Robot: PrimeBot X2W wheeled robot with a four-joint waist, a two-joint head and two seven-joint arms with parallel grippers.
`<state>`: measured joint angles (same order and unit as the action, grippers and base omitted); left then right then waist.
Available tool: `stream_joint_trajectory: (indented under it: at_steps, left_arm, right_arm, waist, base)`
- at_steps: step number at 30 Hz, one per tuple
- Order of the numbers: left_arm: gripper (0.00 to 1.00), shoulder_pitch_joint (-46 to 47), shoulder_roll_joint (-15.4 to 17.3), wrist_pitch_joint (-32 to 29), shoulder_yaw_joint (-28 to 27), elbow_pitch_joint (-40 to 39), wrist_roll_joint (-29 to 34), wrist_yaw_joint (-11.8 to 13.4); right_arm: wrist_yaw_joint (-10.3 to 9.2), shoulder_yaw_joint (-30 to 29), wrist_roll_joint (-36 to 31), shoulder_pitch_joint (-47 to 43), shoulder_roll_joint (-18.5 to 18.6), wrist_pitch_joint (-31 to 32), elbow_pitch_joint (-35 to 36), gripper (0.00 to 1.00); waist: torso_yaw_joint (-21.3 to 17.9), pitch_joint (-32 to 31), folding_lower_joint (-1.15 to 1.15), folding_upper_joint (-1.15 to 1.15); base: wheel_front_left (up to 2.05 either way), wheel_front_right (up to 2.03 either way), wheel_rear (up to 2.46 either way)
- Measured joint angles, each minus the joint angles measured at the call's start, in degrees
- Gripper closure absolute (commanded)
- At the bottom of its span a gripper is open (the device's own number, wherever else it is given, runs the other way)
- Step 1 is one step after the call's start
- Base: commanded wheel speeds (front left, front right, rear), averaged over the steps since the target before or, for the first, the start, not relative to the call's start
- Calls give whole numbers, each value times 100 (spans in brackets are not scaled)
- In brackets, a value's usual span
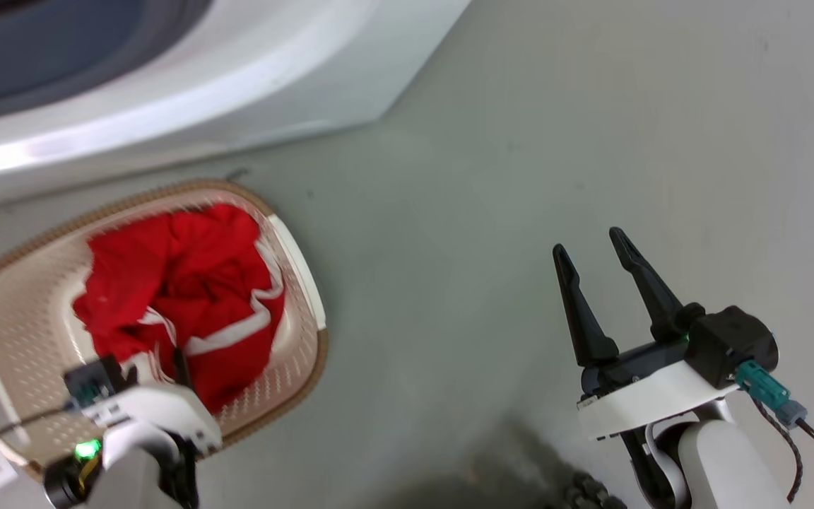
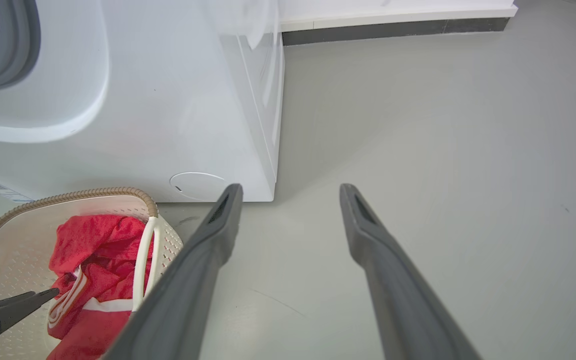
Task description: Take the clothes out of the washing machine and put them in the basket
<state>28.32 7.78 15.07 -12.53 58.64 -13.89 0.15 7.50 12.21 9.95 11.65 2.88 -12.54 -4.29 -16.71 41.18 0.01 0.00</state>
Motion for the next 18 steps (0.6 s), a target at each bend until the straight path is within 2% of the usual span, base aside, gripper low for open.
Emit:
stream_joint_trajectory:
  at_steps: [10, 18]
  left_arm:
    - [0, -998, -363, 0, 119, -370, 171, -202]
    - [0, -1473, -474, 0, 324, -1572, 256, -302]
  right_arm:
    - [1, -325, -254, -498, -3, 247, -48, 0]
    - [0, -670, -500, -978, -2, 554, 245, 0]
  waist:
    - [289, -1483, -1, 0]
    - [655, -2488, -2, 0]
  base:
    - [0, 0, 0]
    - [0, 0, 0]
